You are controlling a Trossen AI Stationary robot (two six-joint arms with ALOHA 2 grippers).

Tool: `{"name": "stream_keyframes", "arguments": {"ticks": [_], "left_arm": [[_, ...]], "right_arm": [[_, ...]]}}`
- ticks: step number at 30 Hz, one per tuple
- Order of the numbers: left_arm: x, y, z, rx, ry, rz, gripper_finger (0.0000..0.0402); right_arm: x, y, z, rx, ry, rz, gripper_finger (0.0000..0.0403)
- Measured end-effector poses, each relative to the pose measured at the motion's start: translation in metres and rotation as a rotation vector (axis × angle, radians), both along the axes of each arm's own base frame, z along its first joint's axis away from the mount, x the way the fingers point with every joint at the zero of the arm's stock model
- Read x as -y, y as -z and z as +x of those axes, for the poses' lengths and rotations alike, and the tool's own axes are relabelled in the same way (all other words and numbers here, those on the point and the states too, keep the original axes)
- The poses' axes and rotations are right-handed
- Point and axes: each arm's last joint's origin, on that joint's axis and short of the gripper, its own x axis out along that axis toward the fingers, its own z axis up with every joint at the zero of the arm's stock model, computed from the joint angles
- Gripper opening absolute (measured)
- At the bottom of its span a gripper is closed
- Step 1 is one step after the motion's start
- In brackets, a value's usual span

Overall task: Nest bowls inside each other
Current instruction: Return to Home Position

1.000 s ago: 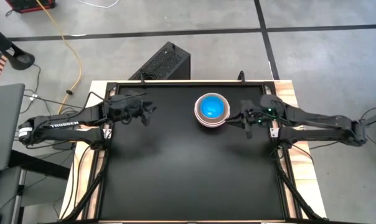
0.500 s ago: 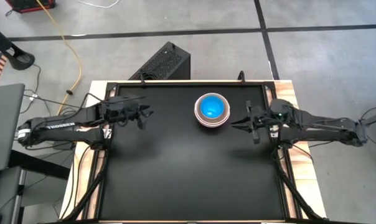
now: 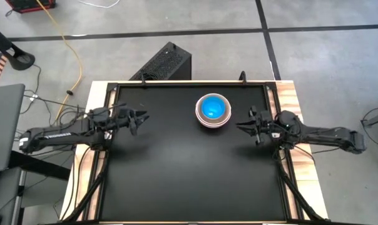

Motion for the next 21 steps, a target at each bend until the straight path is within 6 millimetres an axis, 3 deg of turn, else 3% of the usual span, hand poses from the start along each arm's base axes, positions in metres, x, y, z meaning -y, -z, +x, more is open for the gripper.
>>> {"name": "stream_keyframes", "arguments": {"ticks": [6,15,21], "left_arm": [[0.002,0.023,-0.008,0.064,0.009,-0.057,0.0164],[0.005,0.032,-0.022,0.024,-0.007,-0.023,0.0164],[0.008,0.042,-0.032,0.019,-0.006,-0.007,0.0164]], "right_arm": [[-0.001,0.016,-0.003,-0.019,-0.006,0.030,0.0063],[-0.003,0.025,-0.007,-0.114,-0.038,0.115,0.0063],[0.001,0.035,-0.011,-0.199,0.117,0.147,0.0063]]}}
